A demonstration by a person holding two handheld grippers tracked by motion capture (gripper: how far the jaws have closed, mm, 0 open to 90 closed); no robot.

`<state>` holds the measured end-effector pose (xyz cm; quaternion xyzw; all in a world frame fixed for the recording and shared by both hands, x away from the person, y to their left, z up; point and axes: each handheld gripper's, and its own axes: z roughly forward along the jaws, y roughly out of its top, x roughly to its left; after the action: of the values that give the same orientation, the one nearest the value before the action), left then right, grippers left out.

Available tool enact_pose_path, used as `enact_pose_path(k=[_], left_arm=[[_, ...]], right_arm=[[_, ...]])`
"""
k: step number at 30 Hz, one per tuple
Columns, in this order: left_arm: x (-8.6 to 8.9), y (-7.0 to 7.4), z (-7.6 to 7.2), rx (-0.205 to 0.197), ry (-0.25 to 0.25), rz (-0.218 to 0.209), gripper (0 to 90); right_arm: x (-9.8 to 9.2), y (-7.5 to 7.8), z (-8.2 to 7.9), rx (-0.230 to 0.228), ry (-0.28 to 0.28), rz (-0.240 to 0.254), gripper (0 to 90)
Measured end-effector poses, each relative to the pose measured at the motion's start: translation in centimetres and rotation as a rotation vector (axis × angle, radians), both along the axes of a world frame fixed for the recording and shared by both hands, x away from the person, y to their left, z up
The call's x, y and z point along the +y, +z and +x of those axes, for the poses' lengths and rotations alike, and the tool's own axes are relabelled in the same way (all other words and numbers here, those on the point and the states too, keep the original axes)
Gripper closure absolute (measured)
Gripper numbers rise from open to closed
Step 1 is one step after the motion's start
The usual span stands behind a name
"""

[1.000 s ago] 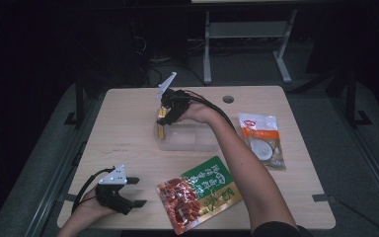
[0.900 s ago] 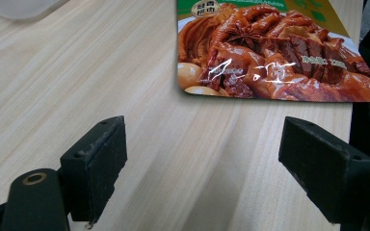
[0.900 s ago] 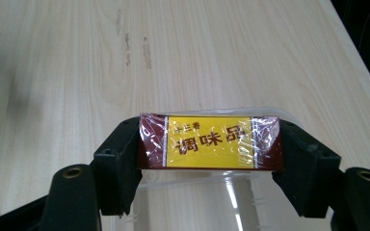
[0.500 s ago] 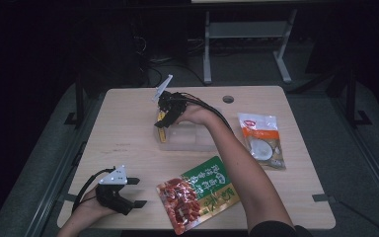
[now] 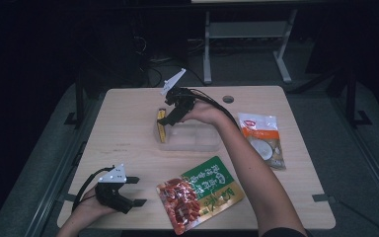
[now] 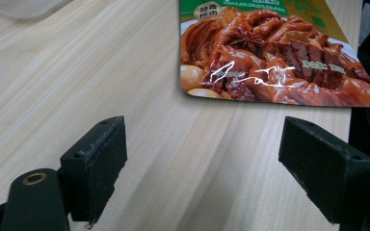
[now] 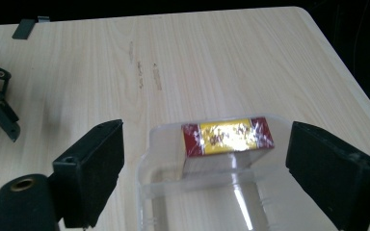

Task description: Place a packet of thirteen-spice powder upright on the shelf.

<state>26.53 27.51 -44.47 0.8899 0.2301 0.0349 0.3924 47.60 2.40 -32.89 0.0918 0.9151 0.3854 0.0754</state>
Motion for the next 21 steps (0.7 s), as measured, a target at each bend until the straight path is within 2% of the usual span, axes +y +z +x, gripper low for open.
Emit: enact_pose_path(k=[1, 4, 6, 7, 9, 12, 13, 15, 17, 18, 21], left_arm=[[0.0, 0.0, 0.1, -0.004, 0.001, -0.003, 16.6], [0.0, 0.2, 0.2, -0.007, 0.010, -0.007, 16.6], [0.0, 0.3, 0.3, -0.006, 0.013, -0.006, 16.6], [-0.1, 0.3, 0.3, -0.007, 0.013, -0.006, 16.6], [-0.2, 0.4, 0.4, -0.007, 0.015, -0.010, 16.6], [-0.5, 0.4, 0.5, 0.000, 0.012, -0.019, 16.6], [-0.5, 0.4, 0.5, -0.001, 0.011, -0.022, 16.6], [-0.7, 0.4, 0.6, -0.001, 0.010, -0.024, 16.6], [-0.9, 0.4, 0.7, 0.002, 0.006, -0.028, 16.6], [-0.9, 0.5, 0.8, -0.009, -0.005, -0.023, 16.6], [-1.1, 0.5, 0.8, -0.005, -0.007, -0.028, 16.6]], right_arm=[[-0.5, -0.1, -0.4, -0.003, -0.014, -0.002, 10.1], [-1.1, -0.3, -1.1, -0.009, -0.020, 0.001, 10.1], [-1.8, -0.5, -1.7, 0.000, -0.032, 0.011, 10.2], [-2.6, -0.8, -2.4, -0.009, -0.060, 0.011, 10.3], [-2.9, -0.9, -2.7, -0.011, -0.062, 0.019, 10.3], [-4.0, -1.3, -3.6, 0.005, -0.073, 0.037, 10.3], [-4.7, -1.4, -4.3, 0.019, -0.083, 0.059, 10.4], [-4.9, -1.5, -4.4, 0.013, -0.083, 0.061, 10.4], [-5.9, -1.4, -5.3, 0.031, -0.121, 0.059, 10.4], [-5.9, -1.4, -5.3, 0.031, -0.121, 0.059, 10.4], [-7.3, -1.6, -6.1, 0.024, -0.152, 0.071, 10.7]])
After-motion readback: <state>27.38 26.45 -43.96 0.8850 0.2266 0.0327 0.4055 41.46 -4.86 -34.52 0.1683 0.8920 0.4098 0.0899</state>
